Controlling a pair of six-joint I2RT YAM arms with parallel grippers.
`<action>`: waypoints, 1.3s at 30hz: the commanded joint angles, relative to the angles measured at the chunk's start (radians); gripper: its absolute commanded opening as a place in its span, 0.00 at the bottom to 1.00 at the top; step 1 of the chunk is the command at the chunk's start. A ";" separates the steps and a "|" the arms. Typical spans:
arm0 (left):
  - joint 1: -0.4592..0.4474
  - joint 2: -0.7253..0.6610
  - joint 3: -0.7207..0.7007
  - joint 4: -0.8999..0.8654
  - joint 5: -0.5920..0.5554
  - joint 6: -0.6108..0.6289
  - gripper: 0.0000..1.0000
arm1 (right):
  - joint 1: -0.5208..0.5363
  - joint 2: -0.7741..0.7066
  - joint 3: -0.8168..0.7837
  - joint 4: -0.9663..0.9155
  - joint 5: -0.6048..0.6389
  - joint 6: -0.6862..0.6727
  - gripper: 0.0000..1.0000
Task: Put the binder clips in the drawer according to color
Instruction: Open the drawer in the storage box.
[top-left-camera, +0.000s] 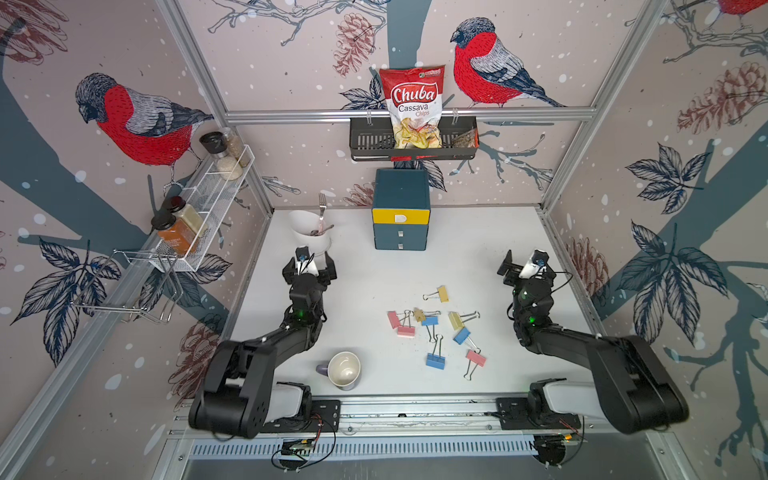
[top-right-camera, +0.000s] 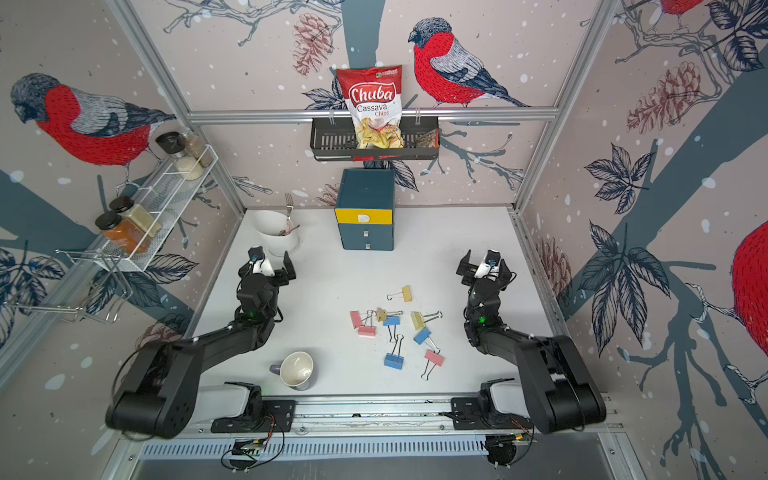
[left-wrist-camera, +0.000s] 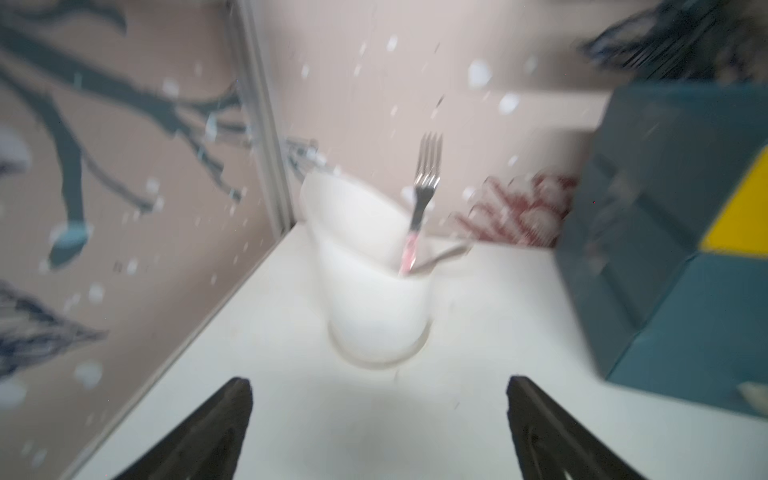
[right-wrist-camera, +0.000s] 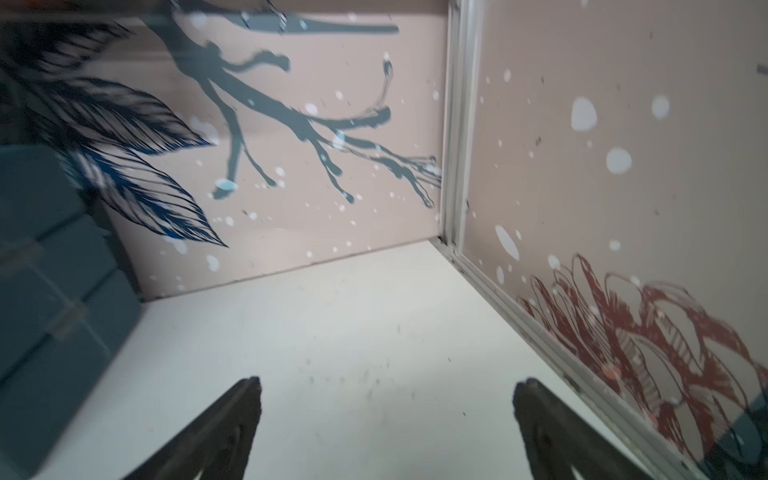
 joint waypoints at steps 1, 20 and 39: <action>-0.044 -0.134 0.169 -0.364 -0.067 -0.159 0.99 | 0.029 -0.191 0.147 -0.372 0.051 0.117 1.00; -0.254 0.243 0.479 -0.396 0.536 -1.258 0.77 | 0.056 -0.311 0.374 -1.038 -0.517 0.710 0.88; -0.276 0.585 0.657 -0.157 0.514 -1.450 0.70 | 0.085 -0.321 0.367 -1.042 -0.575 0.697 0.84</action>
